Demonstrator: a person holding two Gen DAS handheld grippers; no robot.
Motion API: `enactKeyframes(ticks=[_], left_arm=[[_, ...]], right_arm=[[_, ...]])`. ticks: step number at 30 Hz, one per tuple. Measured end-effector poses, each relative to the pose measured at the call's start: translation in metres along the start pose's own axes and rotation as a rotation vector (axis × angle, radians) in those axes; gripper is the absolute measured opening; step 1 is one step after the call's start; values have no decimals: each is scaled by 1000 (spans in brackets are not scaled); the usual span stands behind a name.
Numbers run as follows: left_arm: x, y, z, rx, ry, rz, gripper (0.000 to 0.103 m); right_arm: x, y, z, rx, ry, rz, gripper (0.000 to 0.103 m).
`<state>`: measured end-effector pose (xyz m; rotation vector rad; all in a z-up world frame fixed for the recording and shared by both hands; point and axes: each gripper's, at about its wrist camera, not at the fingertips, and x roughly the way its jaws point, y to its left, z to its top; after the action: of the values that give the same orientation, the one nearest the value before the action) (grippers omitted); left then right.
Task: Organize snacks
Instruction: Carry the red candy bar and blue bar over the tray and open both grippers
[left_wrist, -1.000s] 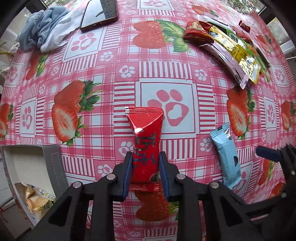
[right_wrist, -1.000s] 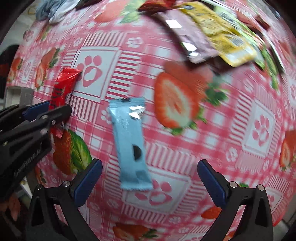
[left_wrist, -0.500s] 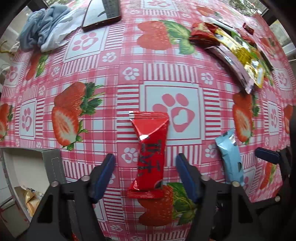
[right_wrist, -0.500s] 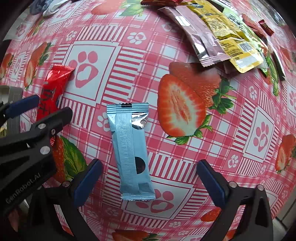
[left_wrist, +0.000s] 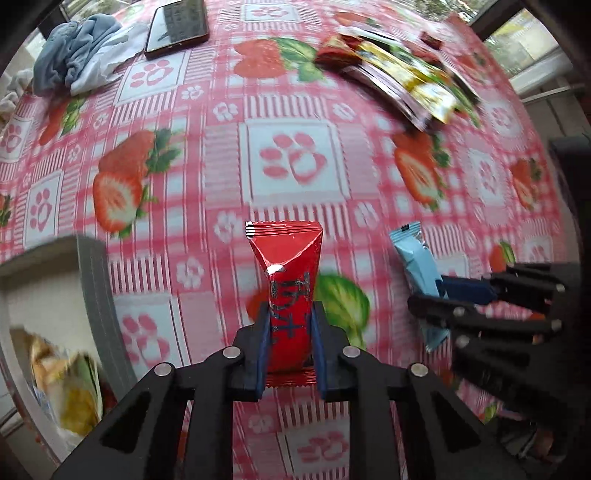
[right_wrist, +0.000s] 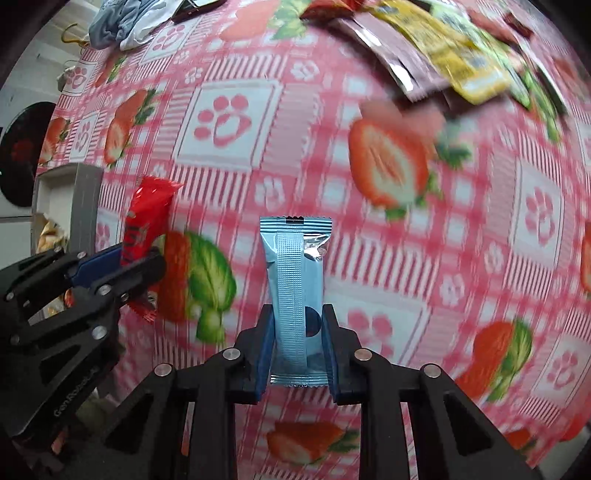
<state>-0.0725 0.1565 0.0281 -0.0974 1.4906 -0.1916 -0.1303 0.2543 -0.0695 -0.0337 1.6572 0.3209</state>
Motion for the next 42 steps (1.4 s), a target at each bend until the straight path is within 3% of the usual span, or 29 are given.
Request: enactKeyframes(ticks=[8,17,26,42], left_arm=[[-25,2,-64,40,16,-28,22],[-57,21,-92,23,-6,-34,22],[-75,30,-95,14,-63,-51,22],[-89,52,-100,-44,-123,-73,22]], right_arm=[[-9,-1,-38,88,21,71,26],[-8,24,-70,81,36,59,26],[-7,81,-51,-19,26,24,26],[-18,106,-40,-96,15,-3,26]])
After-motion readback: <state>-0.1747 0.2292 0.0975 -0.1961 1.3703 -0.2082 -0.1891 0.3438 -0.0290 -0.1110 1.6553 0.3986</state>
